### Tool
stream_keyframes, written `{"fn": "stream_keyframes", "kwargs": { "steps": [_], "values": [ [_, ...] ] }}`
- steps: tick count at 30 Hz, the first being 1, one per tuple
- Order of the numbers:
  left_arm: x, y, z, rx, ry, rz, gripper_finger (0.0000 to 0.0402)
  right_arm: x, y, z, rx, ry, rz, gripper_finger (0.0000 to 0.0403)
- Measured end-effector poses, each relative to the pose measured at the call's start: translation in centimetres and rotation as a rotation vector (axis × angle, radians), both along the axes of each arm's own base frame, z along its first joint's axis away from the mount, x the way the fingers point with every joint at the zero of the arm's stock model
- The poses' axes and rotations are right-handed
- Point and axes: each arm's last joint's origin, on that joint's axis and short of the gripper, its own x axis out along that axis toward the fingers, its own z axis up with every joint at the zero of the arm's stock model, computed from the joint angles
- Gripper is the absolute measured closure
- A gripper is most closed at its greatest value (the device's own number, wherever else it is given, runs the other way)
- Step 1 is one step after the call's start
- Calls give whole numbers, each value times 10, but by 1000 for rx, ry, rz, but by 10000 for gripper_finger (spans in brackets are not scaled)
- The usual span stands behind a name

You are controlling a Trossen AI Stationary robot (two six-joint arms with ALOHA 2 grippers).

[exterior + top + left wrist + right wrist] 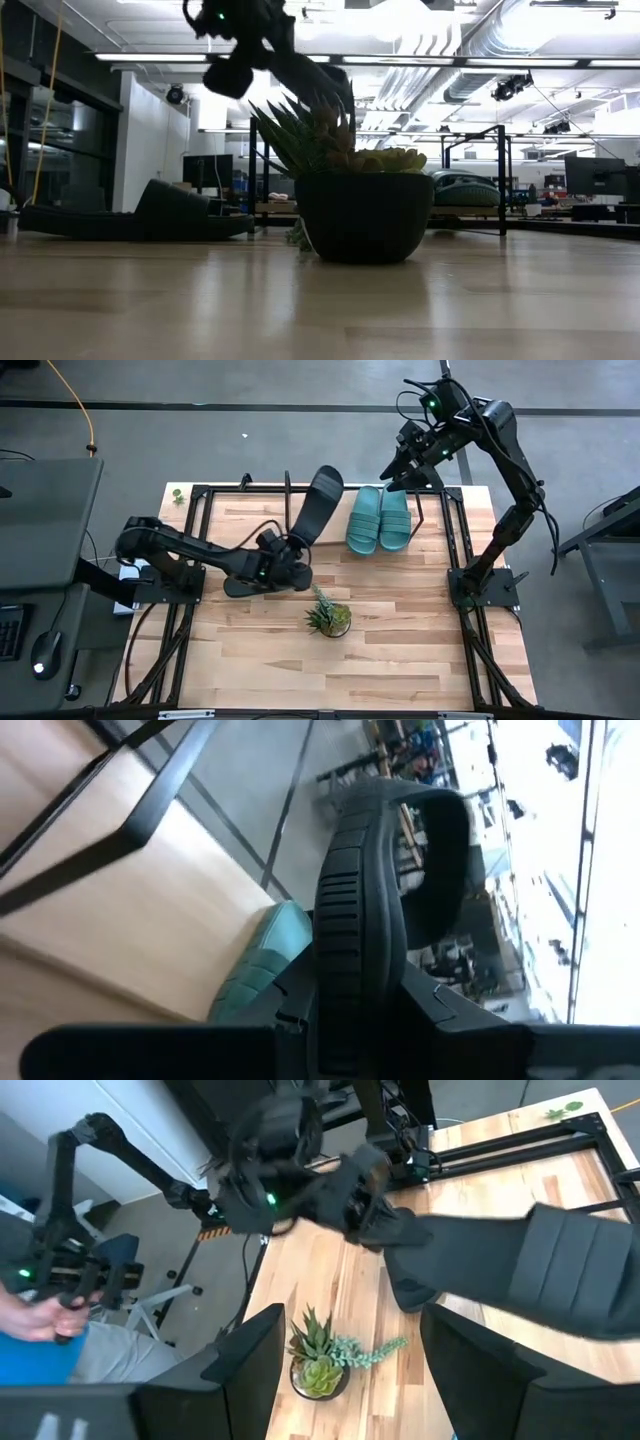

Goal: Pick and place slides into the shelf
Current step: Put the right black slipper on the shelf

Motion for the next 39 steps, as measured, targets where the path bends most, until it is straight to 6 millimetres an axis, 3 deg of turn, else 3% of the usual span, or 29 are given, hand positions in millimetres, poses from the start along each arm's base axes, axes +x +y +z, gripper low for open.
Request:
{"fn": "stream_keyframes", "kwargs": {
  "steps": [10, 20, 33, 39],
  "values": [
    [28, -2, -47, -33, -174, 78, 341, 3, 4, 0, 11, -8, 27, 178],
    [44, 2, -80, -50, -167, 81, 341, 10, 16, 0, 21, -2, 76, 178],
    [44, 40, -85, -66, -152, 161, 341, 16, 26, 0, 38, 8, 113, 178],
    [43, 47, -86, -95, -141, 155, 341, 17, 28, 0, 38, 8, 120, 178]
  ]
}}
